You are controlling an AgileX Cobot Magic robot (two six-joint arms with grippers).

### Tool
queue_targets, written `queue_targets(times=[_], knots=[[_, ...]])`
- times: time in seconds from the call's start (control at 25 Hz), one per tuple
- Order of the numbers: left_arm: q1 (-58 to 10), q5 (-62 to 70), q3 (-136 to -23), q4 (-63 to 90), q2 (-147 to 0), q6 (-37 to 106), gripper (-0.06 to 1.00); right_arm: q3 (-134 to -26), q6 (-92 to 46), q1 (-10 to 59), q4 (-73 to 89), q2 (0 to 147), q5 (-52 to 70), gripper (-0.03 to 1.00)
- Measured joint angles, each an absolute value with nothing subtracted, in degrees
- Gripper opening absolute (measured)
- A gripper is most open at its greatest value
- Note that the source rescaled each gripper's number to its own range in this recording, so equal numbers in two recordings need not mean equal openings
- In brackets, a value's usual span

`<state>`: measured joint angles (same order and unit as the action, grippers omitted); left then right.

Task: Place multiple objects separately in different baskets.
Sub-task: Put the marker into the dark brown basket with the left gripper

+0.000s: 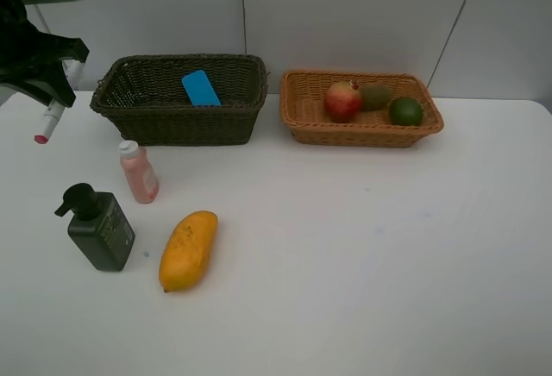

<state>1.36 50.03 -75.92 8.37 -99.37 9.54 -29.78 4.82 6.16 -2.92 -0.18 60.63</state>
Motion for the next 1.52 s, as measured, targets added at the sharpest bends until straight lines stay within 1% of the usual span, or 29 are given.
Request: queue_targets(times=[0.16, 0.4, 0.68, 0.88, 1.12, 1.52], knots=[[1.36, 49.14, -80.97, 11.1, -99.37, 13.88, 0.01, -29.78, 4.82, 6.16, -2.92, -0.18, 60.63, 1.0], [0.32, 42.81, -85.78, 15.14, -99.37, 18.78, 0.01, -29.78, 4.82, 6.16, -2.92, -0.18, 60.63, 1.0], [-7.53, 30.38, -86.29, 15.37, -102.62, 23.0, 0.01, -29.78, 4.82, 6.16, -2.92, -0.18, 60.63, 1.0], [-11.19, 20.11, -86.29, 15.37, -107.0, 23.38, 0.01, -29.78, 4.82, 6.16, -2.92, -0.18, 60.63, 1.0], [-13.13, 13.17, -86.29, 15.37, -113.07, 23.55, 0.01, -29.78, 4.82, 6.16, -2.92, -0.18, 60.63, 1.0], [-13.3, 10.44, -86.29, 15.43, -116.61, 23.55, 0.01, -29.78, 4.82, 6.16, -2.92, -0.18, 60.63, 1.0]])
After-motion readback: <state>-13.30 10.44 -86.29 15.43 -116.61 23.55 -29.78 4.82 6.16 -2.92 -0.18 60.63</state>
